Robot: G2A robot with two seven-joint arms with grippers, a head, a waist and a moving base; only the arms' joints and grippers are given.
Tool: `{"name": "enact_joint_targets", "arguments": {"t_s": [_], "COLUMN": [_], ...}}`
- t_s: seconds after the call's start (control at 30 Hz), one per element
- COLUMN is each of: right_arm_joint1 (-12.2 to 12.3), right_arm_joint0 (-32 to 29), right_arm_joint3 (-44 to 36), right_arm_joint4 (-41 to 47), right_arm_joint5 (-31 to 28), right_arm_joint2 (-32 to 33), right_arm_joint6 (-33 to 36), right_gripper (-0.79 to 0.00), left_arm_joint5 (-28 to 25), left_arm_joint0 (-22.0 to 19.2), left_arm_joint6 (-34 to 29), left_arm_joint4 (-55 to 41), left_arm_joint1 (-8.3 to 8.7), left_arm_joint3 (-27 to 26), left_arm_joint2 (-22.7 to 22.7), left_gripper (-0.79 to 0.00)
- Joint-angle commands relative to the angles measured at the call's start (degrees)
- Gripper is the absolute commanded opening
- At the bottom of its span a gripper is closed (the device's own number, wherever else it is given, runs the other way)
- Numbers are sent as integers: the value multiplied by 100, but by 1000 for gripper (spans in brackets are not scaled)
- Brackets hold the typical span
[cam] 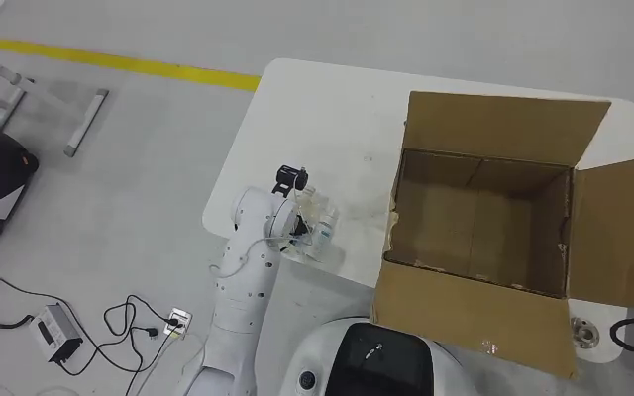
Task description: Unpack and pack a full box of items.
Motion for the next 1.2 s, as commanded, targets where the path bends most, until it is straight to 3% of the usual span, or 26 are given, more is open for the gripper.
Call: {"name": "enact_joint_targets", "arguments": {"t_s": [0.0,0.17,0.2,0.3,0.33,0.43,0.53,0.57,0.73,0.9,1.17], "right_arm_joint1": [0,0,0,0,0,0,0,0,0,0,0], "right_arm_joint0": [0,0,0,0,0,0,0,0,0,0,0], "right_arm_joint3": [0,0,0,0,0,0,0,0,0,0,0], "right_arm_joint4": [0,0,0,0,0,0,0,0,0,0,0], "right_arm_joint5": [0,0,0,0,0,0,0,0,0,0,0], "right_arm_joint2": [0,0,0,0,0,0,0,0,0,0,0], "right_arm_joint6": [0,0,0,0,0,0,0,0,0,0,0], "right_gripper": [-785,-785,-785,-785,-785,-785,-785,-785,-785,-785,-785], "left_arm_joint5": [16,24,26,34,37,58,70,70,118,266,681], "left_arm_joint0": [-1,18,27,45,47,52,64,73,123,111,-440], "left_arm_joint6": [0,0,0,0,0,0,0,0,0,0,20], "left_arm_joint4": [9,-61,-70,-76,-82,-124,-143,-139,-175,-264,-593], "left_arm_joint1": [13,41,47,63,68,83,99,105,135,161,179], "left_arm_joint3": [11,25,31,29,28,13,-17,-31,-210,-727,-1798], "left_arm_joint2": [9,6,6,30,36,45,57,59,38,-34,-59], "left_gripper": [0,0,-46,-246,-397,-526,-751,-785,-785,-785,-785]}}
